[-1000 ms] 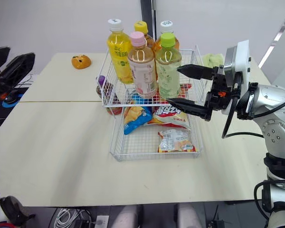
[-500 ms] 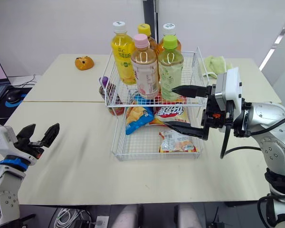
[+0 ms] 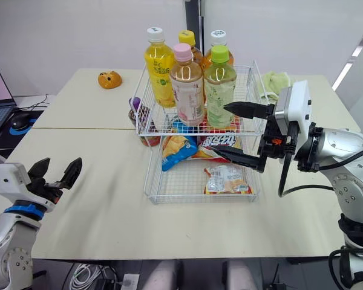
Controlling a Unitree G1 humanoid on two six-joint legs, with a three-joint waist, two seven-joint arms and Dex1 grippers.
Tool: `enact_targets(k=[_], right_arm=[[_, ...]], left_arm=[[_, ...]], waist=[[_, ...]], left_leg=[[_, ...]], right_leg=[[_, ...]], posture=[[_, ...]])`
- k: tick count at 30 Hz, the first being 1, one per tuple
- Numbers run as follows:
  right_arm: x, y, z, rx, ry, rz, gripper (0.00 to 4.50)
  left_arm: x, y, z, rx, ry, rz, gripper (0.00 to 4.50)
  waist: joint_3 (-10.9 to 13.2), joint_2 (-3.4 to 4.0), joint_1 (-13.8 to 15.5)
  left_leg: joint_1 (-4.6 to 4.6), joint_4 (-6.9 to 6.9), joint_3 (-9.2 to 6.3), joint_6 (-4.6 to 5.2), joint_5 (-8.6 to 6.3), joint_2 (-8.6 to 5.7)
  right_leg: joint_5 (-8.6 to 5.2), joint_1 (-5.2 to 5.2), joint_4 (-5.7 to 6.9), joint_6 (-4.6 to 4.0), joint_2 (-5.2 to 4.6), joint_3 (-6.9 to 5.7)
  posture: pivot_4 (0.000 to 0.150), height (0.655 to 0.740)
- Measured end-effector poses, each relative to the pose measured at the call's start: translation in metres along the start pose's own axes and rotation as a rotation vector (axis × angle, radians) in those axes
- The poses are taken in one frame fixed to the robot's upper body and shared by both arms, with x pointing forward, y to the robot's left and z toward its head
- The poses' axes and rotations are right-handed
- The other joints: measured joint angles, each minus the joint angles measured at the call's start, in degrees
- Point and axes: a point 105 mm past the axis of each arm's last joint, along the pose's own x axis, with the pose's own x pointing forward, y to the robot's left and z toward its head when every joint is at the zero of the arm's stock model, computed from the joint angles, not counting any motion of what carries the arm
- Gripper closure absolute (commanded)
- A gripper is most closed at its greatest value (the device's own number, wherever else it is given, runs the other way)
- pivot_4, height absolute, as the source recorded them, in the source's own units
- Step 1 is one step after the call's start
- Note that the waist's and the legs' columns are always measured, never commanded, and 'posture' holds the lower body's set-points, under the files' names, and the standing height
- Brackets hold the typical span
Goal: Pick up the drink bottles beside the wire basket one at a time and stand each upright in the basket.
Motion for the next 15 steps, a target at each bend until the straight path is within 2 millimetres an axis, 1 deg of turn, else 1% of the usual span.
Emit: enact_targets(k=[5,15], right_arm=[[0.0003,0.0017,0.0012,-0.009,0.002,-0.001,0.0],[0.0003,0.0008,0.0014,-0.012,0.003,-0.014,0.0]], left_arm=[[0.0084,-0.0086,0.0056,-0.005,-0.024,-0.036,0.02],[0.0055,-0.0077,0.0008,0.006,-0.005,-0.03,0.02]], waist=[[0.0,0.0,0.0],[0.0,0.0,0.0]], left_leg=[[0.0,0.0,0.01,0.0,0.0,0.0],[0.0,-0.01,0.0,0.0,0.0,0.0]], right_leg=[[0.0,0.0,-0.01,0.0,0.01,0.0],[-0.01,0.0,-0.04,0.01,0.02,0.0]], posture=[[0.15,0.74],[0.15,0.74]])
